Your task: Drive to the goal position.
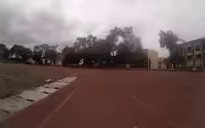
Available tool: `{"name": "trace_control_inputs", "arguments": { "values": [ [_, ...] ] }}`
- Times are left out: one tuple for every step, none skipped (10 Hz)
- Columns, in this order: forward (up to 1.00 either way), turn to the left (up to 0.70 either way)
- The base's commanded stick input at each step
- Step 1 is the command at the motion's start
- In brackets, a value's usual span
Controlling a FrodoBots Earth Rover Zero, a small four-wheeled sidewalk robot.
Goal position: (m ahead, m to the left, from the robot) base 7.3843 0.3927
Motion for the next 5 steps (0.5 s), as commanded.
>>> {"name": "trace_control_inputs", "arguments": {
  "values": [
    [1.0, 0.0],
    [1.0, 0.0],
    [1.0, 0.0],
    [1.0, 0.0],
    [1.0, 0.0]
  ]
}}
